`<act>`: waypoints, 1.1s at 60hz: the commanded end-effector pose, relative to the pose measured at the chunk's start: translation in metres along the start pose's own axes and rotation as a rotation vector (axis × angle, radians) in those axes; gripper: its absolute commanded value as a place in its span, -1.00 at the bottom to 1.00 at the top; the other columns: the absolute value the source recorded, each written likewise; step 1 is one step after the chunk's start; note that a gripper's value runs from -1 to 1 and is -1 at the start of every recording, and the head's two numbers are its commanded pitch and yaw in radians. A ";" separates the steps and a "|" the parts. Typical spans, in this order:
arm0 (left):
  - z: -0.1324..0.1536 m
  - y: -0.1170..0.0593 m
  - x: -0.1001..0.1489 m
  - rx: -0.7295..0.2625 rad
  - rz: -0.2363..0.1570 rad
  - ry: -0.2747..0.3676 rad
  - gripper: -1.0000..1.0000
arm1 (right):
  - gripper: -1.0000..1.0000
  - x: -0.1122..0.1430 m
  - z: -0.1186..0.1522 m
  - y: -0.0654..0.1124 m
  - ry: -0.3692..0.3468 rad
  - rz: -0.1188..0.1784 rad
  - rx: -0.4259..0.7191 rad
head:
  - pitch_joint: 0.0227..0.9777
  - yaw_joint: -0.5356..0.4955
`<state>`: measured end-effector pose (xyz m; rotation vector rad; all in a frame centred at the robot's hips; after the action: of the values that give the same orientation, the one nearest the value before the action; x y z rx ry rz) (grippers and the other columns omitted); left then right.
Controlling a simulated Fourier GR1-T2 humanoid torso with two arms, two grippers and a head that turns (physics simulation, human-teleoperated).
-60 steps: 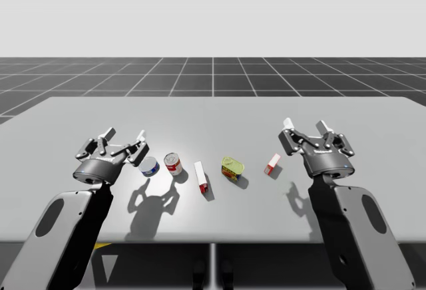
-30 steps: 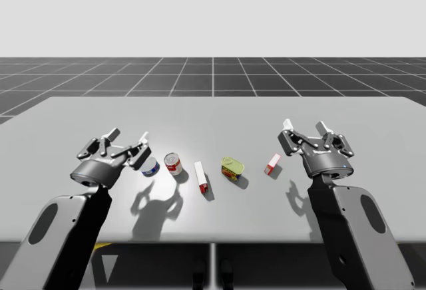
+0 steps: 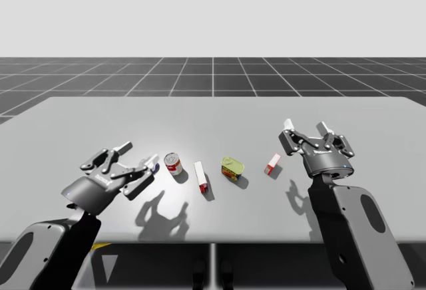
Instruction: Lift the red soup can off the table.
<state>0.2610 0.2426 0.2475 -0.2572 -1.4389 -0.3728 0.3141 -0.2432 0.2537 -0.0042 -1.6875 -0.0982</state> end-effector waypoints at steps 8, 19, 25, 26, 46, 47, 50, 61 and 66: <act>0.004 0.004 -0.042 -0.097 0.003 0.140 -1.00 | -1.00 0.001 0.000 -0.002 0.003 -0.007 -0.001 | 0.62 0.53; -0.006 0.005 -0.061 -0.117 0.009 0.183 -1.00 | -1.00 0.000 -0.001 -0.002 0.004 -0.007 0.002 | 0.62 0.52; -0.014 0.002 -0.066 -0.126 0.006 0.200 -1.00 | -1.00 0.000 -0.001 -0.002 0.005 -0.008 0.004 | 0.62 0.52; -0.015 0.002 -0.067 -0.126 0.007 0.203 -1.00 | -1.00 0.000 -0.001 -0.002 0.005 -0.008 0.004 | 0.62 0.52; -0.050 -0.005 -0.076 -0.128 -0.021 0.251 -1.00 | -1.00 0.000 -0.002 -0.003 0.002 0.002 0.001 | 0.63 0.48; -0.051 -0.006 -0.076 -0.128 -0.019 0.252 -1.00 | -1.00 0.000 -0.002 -0.003 0.003 0.002 0.001 | 0.63 0.49; -0.055 -0.007 -0.076 -0.131 -0.016 0.255 -1.00 | -1.00 0.000 -0.002 -0.003 0.002 0.003 0.002 | 0.63 0.49; -0.070 -0.011 -0.077 -0.130 -0.007 0.259 -1.00 | -1.00 0.000 -0.002 -0.003 0.004 0.004 0.004 | 0.63 0.49; -0.073 -0.012 -0.079 -0.127 -0.005 0.262 -1.00 | -1.00 0.000 -0.002 -0.003 0.003 0.004 0.004 | 0.63 0.48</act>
<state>0.3089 0.2158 0.1639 -0.2956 -1.1683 -0.4905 0.3158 -0.2464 0.2533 -0.0043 -1.6842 -0.0929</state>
